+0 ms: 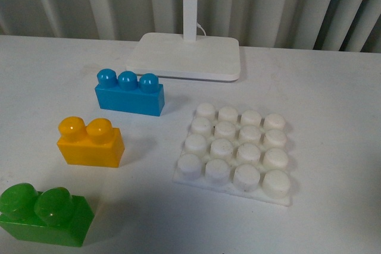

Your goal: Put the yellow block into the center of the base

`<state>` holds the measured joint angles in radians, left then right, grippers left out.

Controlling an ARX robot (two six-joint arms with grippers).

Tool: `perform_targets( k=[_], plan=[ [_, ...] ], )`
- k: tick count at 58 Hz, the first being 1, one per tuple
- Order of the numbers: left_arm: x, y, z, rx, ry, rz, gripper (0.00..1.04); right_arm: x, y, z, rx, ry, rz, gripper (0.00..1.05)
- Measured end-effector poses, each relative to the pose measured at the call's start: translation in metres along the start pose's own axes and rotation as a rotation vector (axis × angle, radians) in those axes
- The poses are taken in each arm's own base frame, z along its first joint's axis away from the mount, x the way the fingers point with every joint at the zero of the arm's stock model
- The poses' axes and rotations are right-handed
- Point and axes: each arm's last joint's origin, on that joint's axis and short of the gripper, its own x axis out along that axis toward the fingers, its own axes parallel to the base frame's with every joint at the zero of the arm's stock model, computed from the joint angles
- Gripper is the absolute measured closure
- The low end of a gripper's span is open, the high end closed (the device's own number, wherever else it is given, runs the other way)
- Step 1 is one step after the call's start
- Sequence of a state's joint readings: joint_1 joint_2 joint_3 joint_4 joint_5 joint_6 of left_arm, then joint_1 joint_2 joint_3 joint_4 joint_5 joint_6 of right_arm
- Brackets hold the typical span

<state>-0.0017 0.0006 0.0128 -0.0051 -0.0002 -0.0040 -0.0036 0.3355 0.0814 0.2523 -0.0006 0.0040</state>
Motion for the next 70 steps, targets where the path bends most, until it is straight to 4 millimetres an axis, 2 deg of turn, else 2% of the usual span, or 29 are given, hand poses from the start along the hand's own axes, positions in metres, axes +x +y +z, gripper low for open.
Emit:
perform_targets(
  k=[33,38,57,63,70],
  plan=[
    [0.000,0.000,0.000,0.000,0.000,0.000,0.06,-0.011,0.000,-0.019,-0.001,-0.008,0.000,1.04],
    [0.000,0.000,0.000,0.000,0.000,0.000,0.06,-0.018,0.000,-0.023,-0.002,0.026,0.001,1.04],
    [0.000,0.000,0.000,0.000,0.000,0.000,0.06,-0.022,0.000,-0.021,-0.002,-0.005,0.000,1.04],
    [0.000,0.000,0.000,0.000,0.001,0.002,0.06,-0.022,0.000,-0.021,-0.003,-0.005,0.000,0.80],
    [0.008,-0.003,0.005,-0.084,0.041,-0.006,0.06,-0.022,0.000,-0.021,-0.003,-0.005,0.000,0.57]
  ],
)
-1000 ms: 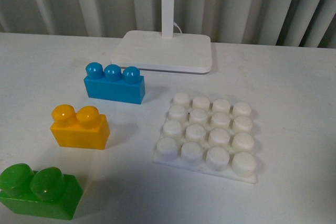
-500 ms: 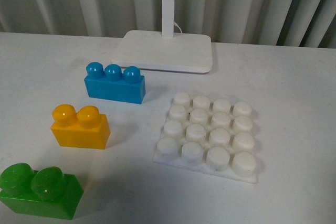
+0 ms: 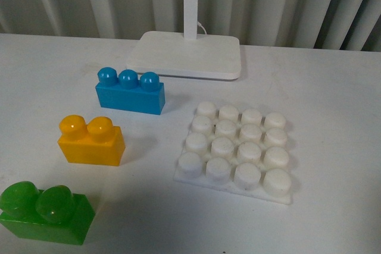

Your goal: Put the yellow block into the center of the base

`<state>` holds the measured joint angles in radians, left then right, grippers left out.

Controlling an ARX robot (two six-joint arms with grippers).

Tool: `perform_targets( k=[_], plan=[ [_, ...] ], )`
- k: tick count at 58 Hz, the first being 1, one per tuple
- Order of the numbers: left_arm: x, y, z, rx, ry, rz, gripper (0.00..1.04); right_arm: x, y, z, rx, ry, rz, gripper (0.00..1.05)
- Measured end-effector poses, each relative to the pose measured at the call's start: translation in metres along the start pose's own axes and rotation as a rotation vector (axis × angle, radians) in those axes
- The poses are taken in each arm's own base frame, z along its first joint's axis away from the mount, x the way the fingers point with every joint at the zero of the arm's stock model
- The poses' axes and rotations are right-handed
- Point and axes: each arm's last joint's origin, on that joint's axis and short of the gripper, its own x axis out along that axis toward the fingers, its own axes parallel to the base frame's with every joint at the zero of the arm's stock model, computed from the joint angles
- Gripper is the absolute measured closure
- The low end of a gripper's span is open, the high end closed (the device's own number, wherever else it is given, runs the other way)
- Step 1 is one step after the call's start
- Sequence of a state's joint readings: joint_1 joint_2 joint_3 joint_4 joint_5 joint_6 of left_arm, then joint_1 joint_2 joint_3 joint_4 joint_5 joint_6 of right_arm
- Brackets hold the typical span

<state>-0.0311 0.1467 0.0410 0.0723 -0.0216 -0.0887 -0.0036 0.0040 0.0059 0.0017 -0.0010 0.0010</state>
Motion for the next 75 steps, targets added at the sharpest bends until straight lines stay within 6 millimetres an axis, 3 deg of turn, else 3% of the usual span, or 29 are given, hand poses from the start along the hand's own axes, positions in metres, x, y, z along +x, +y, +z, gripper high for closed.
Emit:
perform_targets(
  k=[4,9,15,23,34,42,53,75],
  plan=[
    [0.009,-0.003,0.015,0.019,-0.002,-0.056,0.06,0.000,0.000,0.000,0.000,0.000,0.001,0.45],
    [0.030,-0.006,0.049,0.129,-0.018,-0.144,0.06,0.000,0.000,0.000,0.000,0.000,0.000,0.27],
    [0.056,-0.010,0.069,0.285,0.047,-0.250,0.06,0.000,0.000,0.000,0.000,0.000,0.000,0.08],
    [0.097,-0.019,0.078,0.544,0.211,-0.438,0.06,0.000,0.000,0.000,0.000,0.000,0.000,0.09],
    [0.138,-0.031,0.085,0.875,0.359,-0.630,0.06,0.000,0.000,0.000,0.000,0.000,0.000,0.09],
    [0.161,-0.045,0.071,1.137,0.509,-0.795,0.06,0.000,0.000,0.000,0.000,0.000,0.000,0.09],
    [0.183,-0.059,0.052,1.309,0.575,-0.927,0.06,0.000,0.000,0.000,0.000,0.000,0.000,0.09],
    [0.203,-0.089,0.018,1.360,0.641,-1.086,0.06,0.000,0.000,0.000,0.000,0.000,0.000,0.09]
  ],
)
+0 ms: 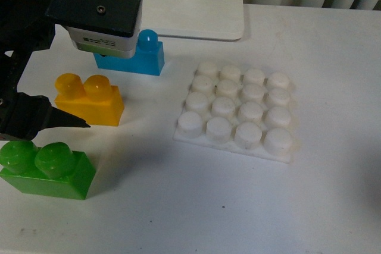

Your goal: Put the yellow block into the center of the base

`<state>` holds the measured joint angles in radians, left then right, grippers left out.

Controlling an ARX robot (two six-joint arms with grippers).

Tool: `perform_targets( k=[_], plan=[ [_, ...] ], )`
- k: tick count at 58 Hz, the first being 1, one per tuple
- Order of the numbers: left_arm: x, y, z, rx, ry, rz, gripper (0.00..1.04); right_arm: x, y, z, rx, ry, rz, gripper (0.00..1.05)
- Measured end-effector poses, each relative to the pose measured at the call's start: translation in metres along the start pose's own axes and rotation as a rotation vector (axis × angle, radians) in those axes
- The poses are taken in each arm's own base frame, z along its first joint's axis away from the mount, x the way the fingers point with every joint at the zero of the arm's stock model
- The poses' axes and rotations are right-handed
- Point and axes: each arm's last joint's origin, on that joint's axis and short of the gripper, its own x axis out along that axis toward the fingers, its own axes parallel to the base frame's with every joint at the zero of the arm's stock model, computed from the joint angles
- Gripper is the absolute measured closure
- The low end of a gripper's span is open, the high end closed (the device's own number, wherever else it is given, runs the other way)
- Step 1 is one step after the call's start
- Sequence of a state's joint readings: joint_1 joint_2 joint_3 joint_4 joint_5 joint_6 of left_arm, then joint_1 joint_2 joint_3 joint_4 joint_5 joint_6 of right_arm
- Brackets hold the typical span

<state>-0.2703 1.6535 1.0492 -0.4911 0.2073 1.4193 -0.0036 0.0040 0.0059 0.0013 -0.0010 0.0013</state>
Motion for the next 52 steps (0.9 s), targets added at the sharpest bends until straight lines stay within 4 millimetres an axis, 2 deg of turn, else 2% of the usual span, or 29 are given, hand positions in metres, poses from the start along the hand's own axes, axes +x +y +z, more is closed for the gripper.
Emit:
perform_targets(
  k=[14,20,27,36,45,49,52],
  plan=[
    [0.012,0.002,-0.002,-0.013,0.015,-0.044,0.08,0.000,0.000,0.000,0.000,0.000,0.000,0.09],
    [0.014,0.000,-0.002,-0.015,0.025,-0.061,0.24,0.000,0.000,0.000,0.000,0.000,0.000,0.09],
    [0.016,0.000,-0.002,-0.021,0.033,-0.080,0.50,0.000,0.000,0.000,0.000,0.000,0.000,0.09],
    [0.014,0.002,-0.001,-0.034,0.033,-0.091,0.71,0.000,0.000,0.000,0.000,0.000,0.000,0.09],
    [0.008,0.009,0.009,-0.069,-0.034,-0.084,0.74,0.000,0.000,0.000,0.000,0.000,0.000,0.09],
    [0.002,0.014,0.019,-0.076,-0.082,-0.077,0.74,0.000,0.000,0.000,0.000,0.000,0.000,0.09],
    [-0.008,0.022,0.034,-0.071,-0.129,-0.053,0.74,0.000,0.000,0.000,0.000,0.000,0.000,0.09]
  ],
)
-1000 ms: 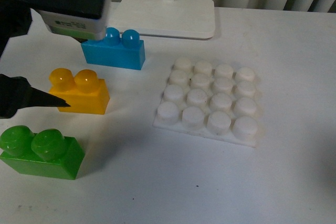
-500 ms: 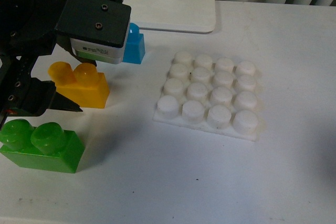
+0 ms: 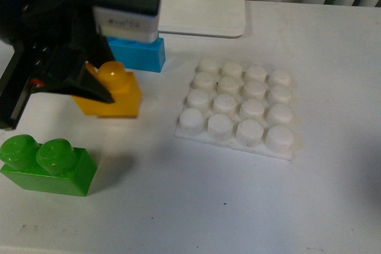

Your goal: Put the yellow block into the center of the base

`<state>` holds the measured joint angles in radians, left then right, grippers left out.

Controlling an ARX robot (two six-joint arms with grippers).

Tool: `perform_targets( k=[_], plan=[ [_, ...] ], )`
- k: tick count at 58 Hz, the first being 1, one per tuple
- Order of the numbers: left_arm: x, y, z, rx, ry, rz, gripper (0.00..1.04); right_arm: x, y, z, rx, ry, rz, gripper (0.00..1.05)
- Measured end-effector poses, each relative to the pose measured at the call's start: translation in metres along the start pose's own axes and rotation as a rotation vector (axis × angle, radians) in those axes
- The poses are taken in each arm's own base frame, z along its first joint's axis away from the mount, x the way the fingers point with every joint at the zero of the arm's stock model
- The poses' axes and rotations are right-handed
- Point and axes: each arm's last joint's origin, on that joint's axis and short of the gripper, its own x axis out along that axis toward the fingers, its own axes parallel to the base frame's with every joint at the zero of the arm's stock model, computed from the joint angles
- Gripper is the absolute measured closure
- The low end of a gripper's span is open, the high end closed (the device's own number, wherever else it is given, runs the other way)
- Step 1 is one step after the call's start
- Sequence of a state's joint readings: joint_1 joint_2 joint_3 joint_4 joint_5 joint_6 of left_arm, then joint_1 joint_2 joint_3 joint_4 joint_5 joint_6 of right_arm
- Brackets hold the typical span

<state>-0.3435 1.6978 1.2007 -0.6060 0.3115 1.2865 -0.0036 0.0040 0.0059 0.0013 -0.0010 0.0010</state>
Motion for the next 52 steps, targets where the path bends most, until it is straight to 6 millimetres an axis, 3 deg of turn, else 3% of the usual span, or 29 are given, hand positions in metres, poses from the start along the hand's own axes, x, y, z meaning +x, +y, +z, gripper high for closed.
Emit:
perform_targets(
  k=[9,19,35,52],
  plan=[
    [-0.010,0.010,0.035,0.033,-0.073,0.041,0.74,0.000,0.000,0.000,0.000,0.000,0.000,0.09],
    [0.002,0.015,0.064,0.060,-0.100,0.044,0.74,0.000,0.000,0.000,0.000,0.000,0.000,0.09],
    [0.033,0.020,0.082,0.081,-0.086,0.000,0.74,0.000,0.000,0.000,0.000,0.000,0.000,0.09],
    [0.047,0.029,0.087,0.085,-0.086,-0.007,0.74,0.000,0.000,0.000,0.000,0.000,0.000,0.09]
  ],
)
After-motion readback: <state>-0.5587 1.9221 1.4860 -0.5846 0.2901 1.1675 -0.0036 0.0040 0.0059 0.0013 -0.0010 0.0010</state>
